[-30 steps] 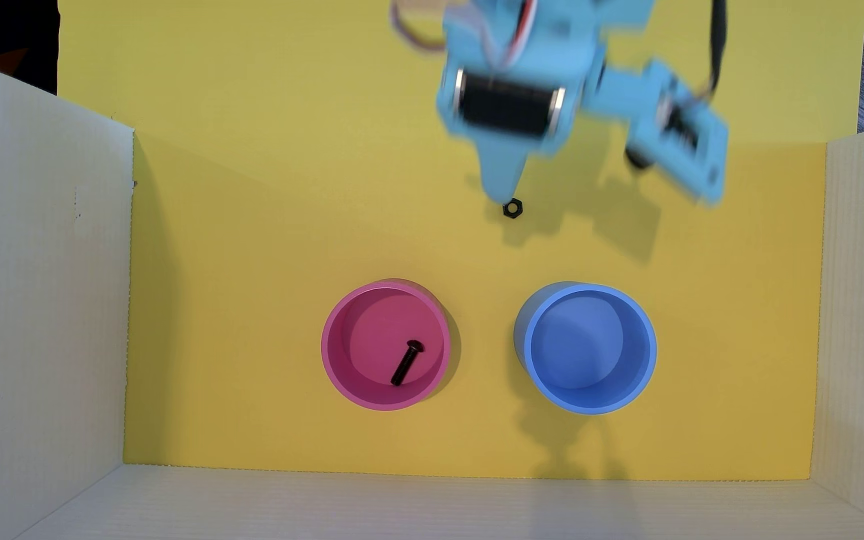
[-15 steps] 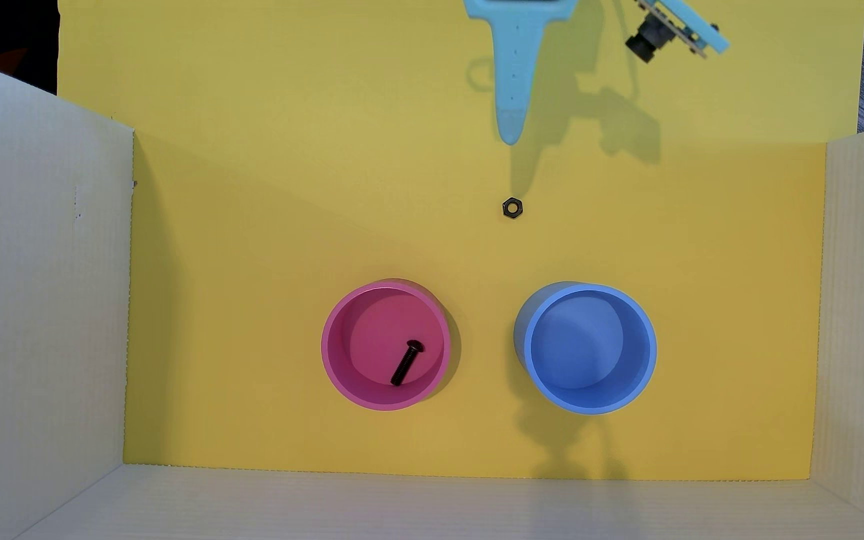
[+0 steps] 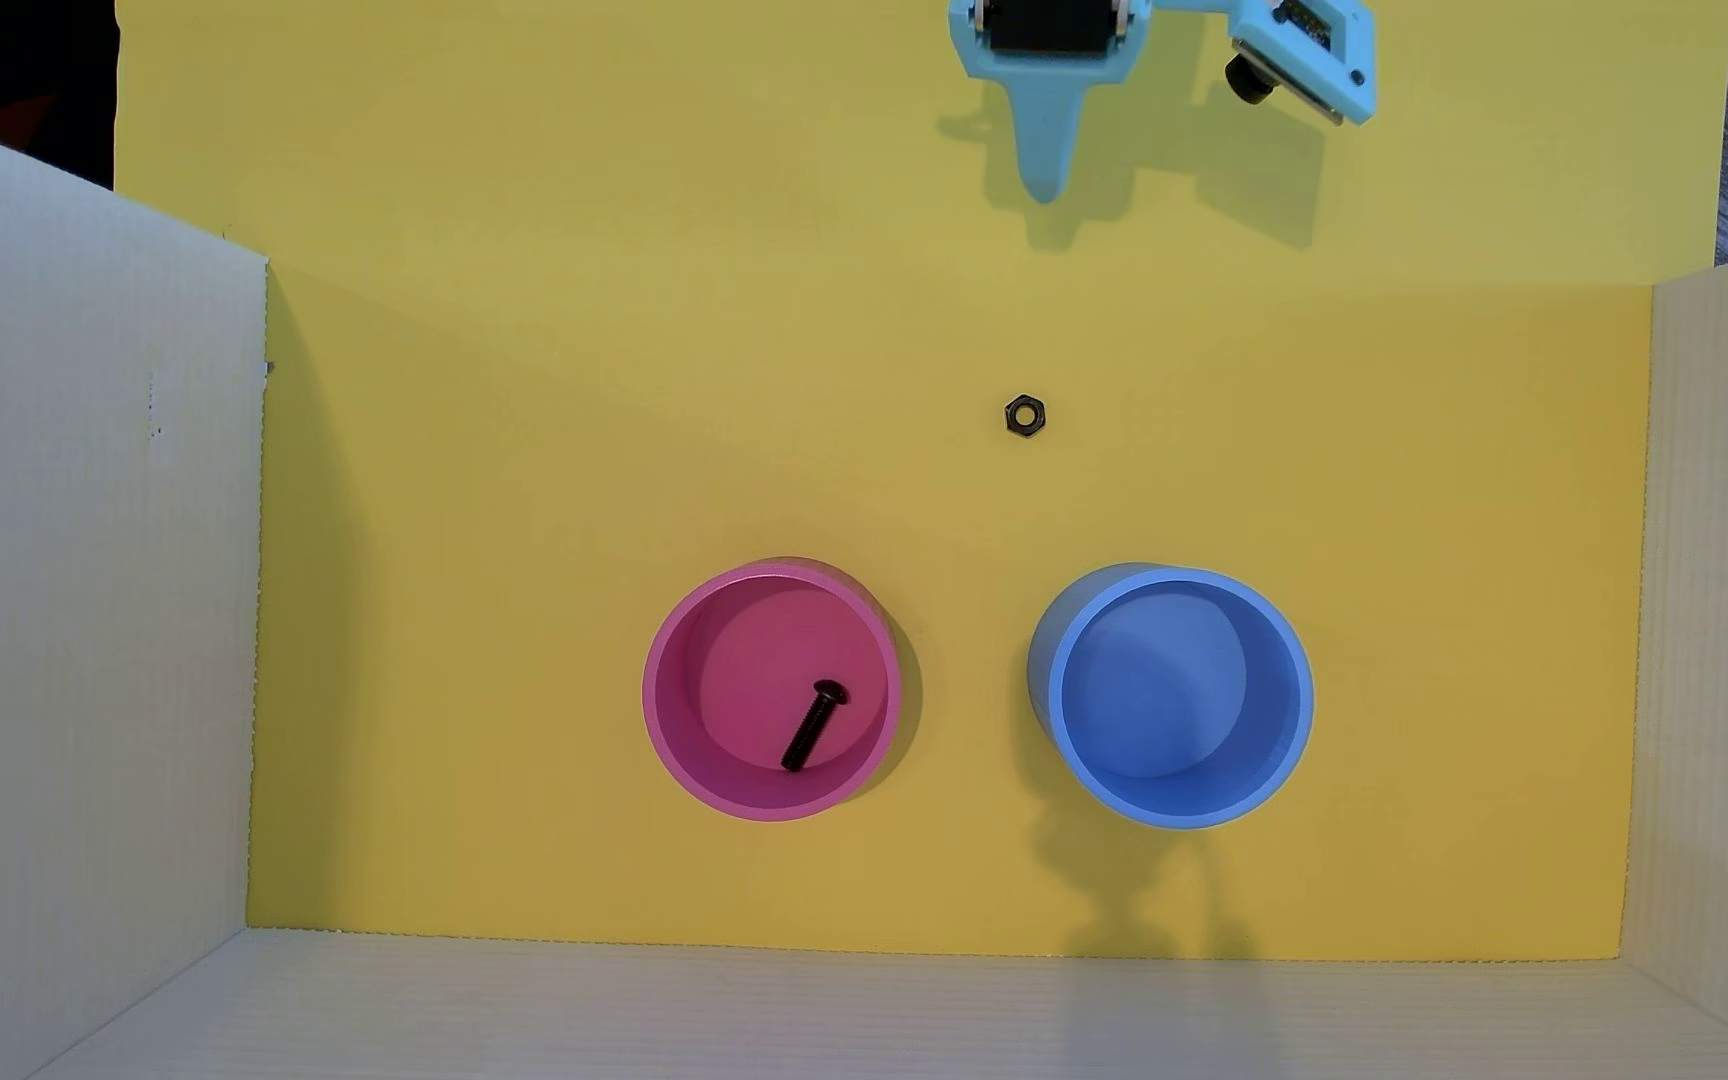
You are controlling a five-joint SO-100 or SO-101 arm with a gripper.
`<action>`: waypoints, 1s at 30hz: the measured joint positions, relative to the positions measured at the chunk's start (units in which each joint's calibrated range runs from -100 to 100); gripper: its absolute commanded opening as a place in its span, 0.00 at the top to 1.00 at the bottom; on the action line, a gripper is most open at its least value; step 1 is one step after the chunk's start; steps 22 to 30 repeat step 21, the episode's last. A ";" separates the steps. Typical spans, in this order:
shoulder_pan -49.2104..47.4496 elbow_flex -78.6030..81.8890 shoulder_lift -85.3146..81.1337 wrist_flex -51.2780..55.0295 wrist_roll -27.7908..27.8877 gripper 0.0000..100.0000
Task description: Pick up the bolt and place it in the pink box
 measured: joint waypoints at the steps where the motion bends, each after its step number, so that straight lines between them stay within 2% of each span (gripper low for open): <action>1: -0.15 0.81 -0.08 0.26 -0.49 0.99; 30: -0.44 2.07 -0.34 0.51 -1.27 0.99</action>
